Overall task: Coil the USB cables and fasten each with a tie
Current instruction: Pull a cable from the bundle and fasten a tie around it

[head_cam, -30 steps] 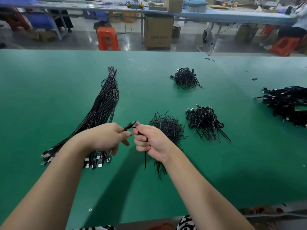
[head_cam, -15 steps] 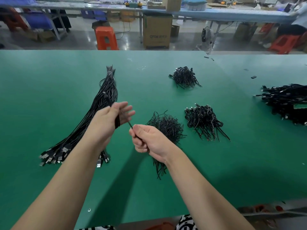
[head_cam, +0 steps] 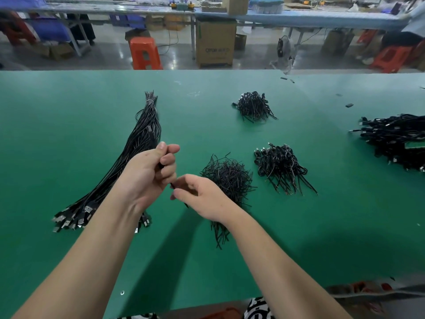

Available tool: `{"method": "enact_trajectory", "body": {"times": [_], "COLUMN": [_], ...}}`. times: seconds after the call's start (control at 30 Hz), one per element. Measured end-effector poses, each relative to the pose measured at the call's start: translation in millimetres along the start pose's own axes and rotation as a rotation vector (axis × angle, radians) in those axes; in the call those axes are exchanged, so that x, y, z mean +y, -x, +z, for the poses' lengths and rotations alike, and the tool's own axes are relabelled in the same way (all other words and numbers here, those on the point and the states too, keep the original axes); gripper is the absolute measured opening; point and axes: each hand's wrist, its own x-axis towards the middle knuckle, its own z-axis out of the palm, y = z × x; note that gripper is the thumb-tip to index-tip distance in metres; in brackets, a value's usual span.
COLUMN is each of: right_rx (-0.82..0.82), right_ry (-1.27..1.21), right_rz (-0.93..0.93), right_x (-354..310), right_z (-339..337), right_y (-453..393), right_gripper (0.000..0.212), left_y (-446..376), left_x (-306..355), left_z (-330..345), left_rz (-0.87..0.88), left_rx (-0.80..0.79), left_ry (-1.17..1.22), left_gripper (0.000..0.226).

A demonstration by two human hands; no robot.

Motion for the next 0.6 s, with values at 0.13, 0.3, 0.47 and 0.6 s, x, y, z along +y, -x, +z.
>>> {"method": "enact_trajectory", "body": {"times": [0.13,0.3,0.47,0.6], "right_rx": [0.026,0.12,0.109,0.085], "right_ry": [-0.273,-0.482,-0.513,-0.403], "right_rz": [0.012,0.024,0.003,0.017], "right_x": [-9,-11,-7,-4], "right_z": [4,9,3,-1], "right_y": [-4,-7,-2,1], "right_gripper": [0.026,0.025,0.015,0.026], "left_y": [6,13,15,16], "left_x": [-9,-6,-2,2], "left_z": [2,0,-6,-6], "left_rz": [0.033,0.022,-0.022,-0.062], "left_rx": [-0.059,-0.207,-0.294,-0.421], "left_ry": [-0.047,-0.115,-0.231,-0.312], "left_gripper": [0.03,0.032,0.034,0.038]}}
